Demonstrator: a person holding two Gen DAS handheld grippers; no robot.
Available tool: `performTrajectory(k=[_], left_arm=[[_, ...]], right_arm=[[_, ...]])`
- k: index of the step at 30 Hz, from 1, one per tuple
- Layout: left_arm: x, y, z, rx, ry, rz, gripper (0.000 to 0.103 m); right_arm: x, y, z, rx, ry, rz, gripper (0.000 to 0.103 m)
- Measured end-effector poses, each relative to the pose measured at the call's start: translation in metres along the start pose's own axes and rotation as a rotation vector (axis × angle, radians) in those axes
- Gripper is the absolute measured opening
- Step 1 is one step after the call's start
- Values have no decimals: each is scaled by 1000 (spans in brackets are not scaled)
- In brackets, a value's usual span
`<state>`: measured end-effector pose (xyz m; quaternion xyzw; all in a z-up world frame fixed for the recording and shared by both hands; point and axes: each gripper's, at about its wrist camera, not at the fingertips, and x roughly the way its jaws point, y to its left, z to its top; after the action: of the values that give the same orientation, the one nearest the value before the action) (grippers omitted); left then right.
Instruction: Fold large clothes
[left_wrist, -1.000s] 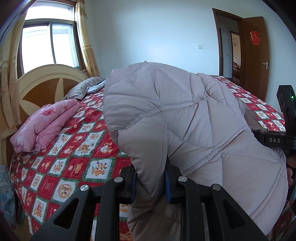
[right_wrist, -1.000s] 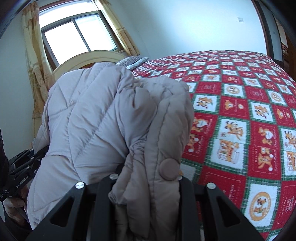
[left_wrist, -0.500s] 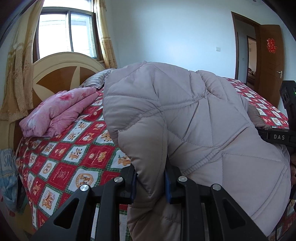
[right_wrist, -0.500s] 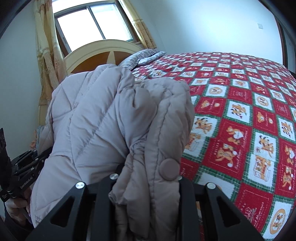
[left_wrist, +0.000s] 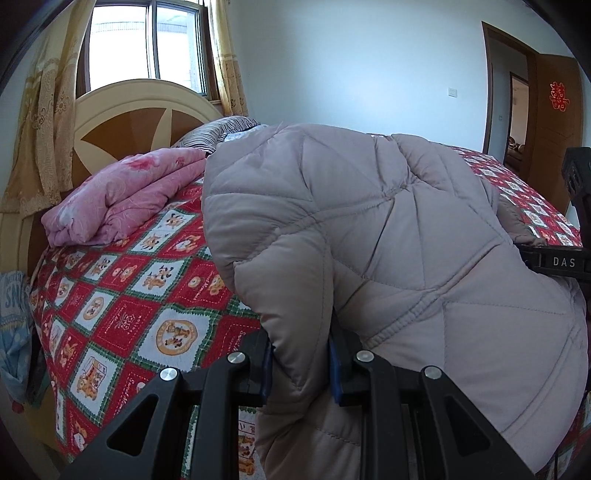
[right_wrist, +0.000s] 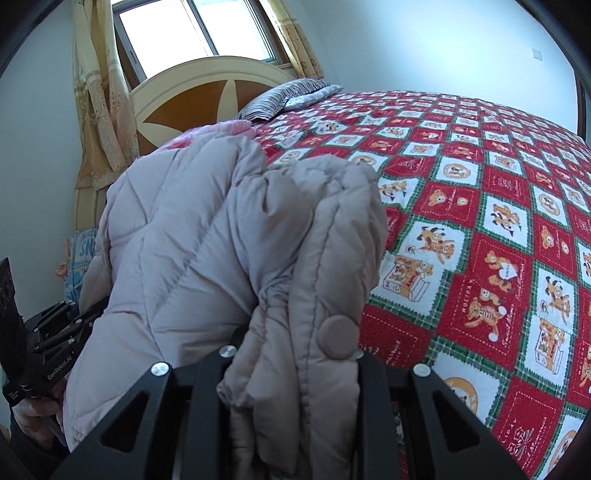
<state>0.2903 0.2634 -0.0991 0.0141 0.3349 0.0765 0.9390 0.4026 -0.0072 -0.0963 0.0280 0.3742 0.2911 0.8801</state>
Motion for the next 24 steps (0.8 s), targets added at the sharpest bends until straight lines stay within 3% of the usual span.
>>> performTrajectory(k=[16,24], left_arm=[[20,9,-12,-10,9,21,35],[25,14,-19,-23,-3,34,47]], right_arm=[[30,-4,-2,25,55,-12,25],[41,-5,-4,30,83,-20,27]])
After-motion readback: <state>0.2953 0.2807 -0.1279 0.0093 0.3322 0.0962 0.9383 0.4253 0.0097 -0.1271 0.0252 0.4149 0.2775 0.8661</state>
